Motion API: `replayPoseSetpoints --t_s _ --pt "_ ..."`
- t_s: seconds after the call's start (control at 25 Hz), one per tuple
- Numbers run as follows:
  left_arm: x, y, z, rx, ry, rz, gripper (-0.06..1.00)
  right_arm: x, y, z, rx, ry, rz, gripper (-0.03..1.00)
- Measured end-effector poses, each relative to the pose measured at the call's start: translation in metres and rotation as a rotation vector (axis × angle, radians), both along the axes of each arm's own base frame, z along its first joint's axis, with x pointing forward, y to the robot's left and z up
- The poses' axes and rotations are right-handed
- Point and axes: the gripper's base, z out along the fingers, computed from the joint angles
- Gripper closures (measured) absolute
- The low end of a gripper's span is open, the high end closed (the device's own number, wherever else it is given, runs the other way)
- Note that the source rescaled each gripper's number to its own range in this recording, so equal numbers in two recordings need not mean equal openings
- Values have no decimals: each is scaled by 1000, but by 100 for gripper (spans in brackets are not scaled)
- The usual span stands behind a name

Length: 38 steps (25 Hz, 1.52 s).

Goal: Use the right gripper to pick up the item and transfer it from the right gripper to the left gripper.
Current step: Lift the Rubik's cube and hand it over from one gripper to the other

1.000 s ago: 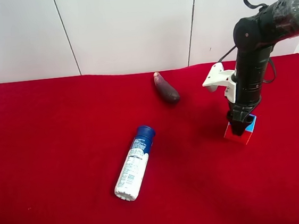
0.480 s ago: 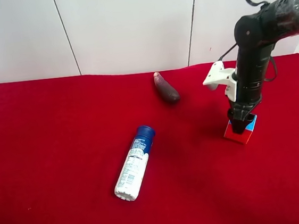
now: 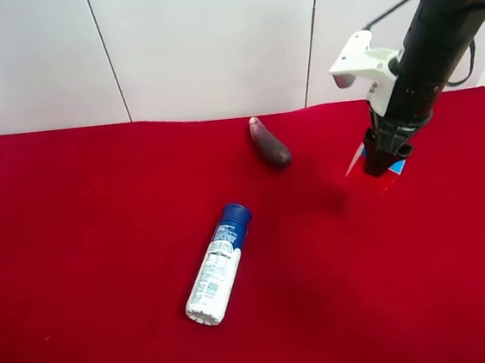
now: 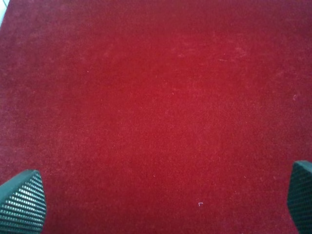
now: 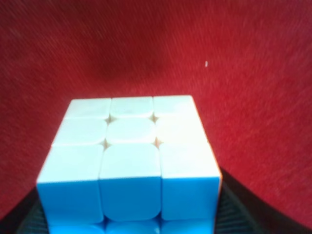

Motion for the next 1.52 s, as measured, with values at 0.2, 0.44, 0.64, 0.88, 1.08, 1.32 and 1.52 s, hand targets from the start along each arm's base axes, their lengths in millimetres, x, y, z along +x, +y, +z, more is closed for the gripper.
replayPoseSetpoints --t_s 0.2,0.44,0.64,0.88,1.08,1.32,1.52 --pt "0 0 0 -1 0 -1 -6 -20 33 20 23 -56 117 97" --pt "3 -3 0 -26 24 -29 -6 -45 77 24 16 -69 287 97" --pt "28 -10 4 -71 177 -90 -6 -71 115 25 9 -101 439 97" --pt "49 -23 21 -187 273 -192 -6 -88 139 26 42 -139 515 97" --pt "74 -36 34 -301 379 -265 -6 -102 157 28 76 -182 583 97" --pt "104 -50 48 -430 462 -329 -6 -107 167 30 170 -190 570 97" --pt "125 -62 58 -542 513 -398 -6 -111 173 32 250 -164 590 97"
